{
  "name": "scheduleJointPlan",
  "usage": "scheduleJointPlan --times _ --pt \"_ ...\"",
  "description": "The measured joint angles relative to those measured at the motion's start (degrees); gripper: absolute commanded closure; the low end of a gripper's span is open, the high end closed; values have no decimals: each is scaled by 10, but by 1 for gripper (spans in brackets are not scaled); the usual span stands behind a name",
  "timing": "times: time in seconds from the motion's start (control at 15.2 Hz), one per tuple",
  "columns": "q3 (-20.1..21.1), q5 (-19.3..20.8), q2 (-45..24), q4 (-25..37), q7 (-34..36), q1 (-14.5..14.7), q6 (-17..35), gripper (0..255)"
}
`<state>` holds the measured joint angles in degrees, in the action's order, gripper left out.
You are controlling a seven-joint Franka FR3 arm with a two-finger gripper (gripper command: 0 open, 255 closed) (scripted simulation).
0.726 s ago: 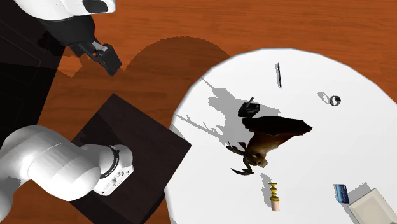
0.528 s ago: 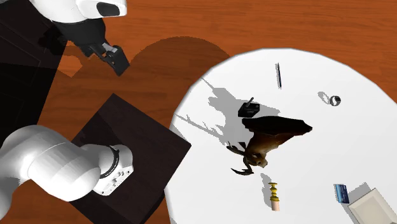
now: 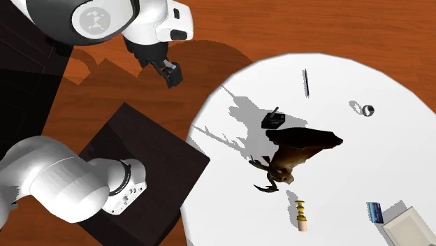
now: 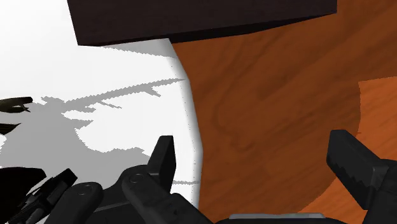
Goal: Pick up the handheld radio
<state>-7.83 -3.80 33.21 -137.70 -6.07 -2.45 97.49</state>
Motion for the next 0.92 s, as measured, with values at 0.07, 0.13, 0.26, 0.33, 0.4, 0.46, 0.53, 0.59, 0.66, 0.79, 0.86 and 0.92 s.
scheduleJointPlan --times 0.07,0.13,0.26,0.33,0.4,0.46,0.53,0.59,0.66,0.79,0.86,0.92 --pt "-3 1 -12 1 2 -3 12 0" --pt "-5 1 -31 2 3 -5 31 0" --pt "-15 4 -60 3 1 -12 61 0" --pt "-19 5 -77 4 0 -15 78 0" --pt "-24 5 -99 16 -1 -17 90 0" --pt "-30 5 -120 22 -4 -20 105 0" --pt "-35 5 -137 22 -6 -24 123 0" --pt "-40 4 -155 30 -7 -27 134 0" --pt "-46 4 -171 37 -11 -31 145 0" --pt "-56 0 -209 48 -15 -36 172 0" --pt "-60 -3 -228 56 -16 -38 184 0" --pt "-64 -7 -248 65 -18 -41 196 0"
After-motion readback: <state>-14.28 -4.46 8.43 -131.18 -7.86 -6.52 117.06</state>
